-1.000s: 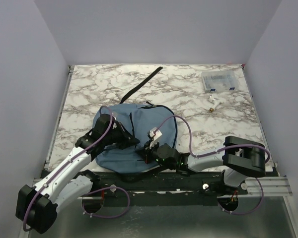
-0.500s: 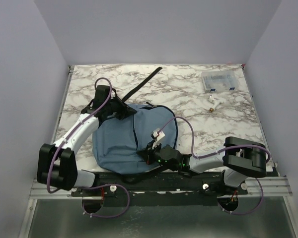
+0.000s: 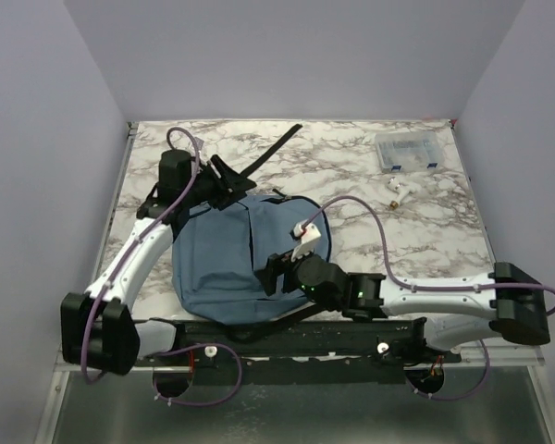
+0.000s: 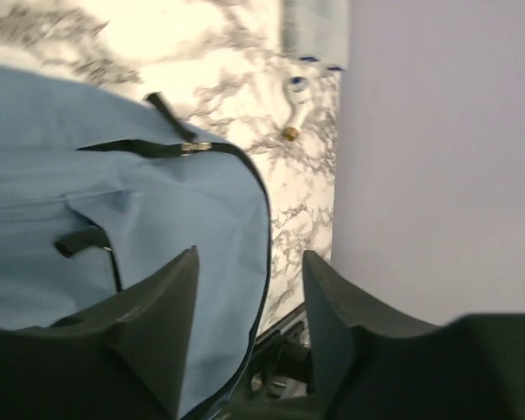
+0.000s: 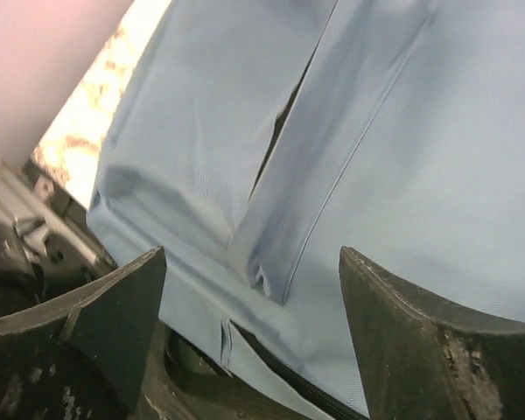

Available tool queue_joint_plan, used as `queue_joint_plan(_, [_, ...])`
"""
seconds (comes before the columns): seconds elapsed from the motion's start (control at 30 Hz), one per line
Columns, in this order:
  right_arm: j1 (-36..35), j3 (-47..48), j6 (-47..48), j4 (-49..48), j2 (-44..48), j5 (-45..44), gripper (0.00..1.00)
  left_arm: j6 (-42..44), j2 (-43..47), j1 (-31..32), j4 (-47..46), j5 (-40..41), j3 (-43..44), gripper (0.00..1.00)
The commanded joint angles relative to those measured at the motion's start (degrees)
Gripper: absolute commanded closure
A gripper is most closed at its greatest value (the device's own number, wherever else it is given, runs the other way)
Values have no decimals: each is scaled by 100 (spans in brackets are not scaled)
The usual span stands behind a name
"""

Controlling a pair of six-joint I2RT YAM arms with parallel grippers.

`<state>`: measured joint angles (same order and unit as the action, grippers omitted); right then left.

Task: Pack the student bag
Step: Zip the student bag at the center of the board, then reset both arms

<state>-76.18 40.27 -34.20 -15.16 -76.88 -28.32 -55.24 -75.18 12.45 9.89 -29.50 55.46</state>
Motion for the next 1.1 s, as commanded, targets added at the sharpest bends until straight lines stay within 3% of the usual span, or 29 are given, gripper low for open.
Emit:
queue_joint_plan(0.0, [2,1000,-18,2590,715,-1493,11,868,1075,-23,-456,-511,-219,43])
queue_joint_plan(0.1, [16,1694,38,3496,1171,-2121,0,1257,1700,-7,-322,-716,-161,39])
queue_joint_plan(0.3, [17,3144,764,4631,1627,-3052,0,2345,2901,13,480,-483,491,31])
queue_joint_plan(0.53, [24,4367,1677,4808,2007,-3439,0,3236,4182,14,744,278,930,22])
queue_joint_plan(0.8, [24,4928,2059,4812,2308,-3490,0,3694,5015,13,358,1034,738,16])
queue_joint_plan(0.9, [22,4844,1775,4963,2403,-3661,0,3712,5004,13,355,1044,729,16])
queue_joint_plan(0.97, [19,4481,1862,4533,2634,-3658,0,3697,4977,13,414,979,729,16])
queue_joint_plan(1.07, [21,4652,1499,4948,2566,-3869,0,3662,4972,18,479,902,720,16])
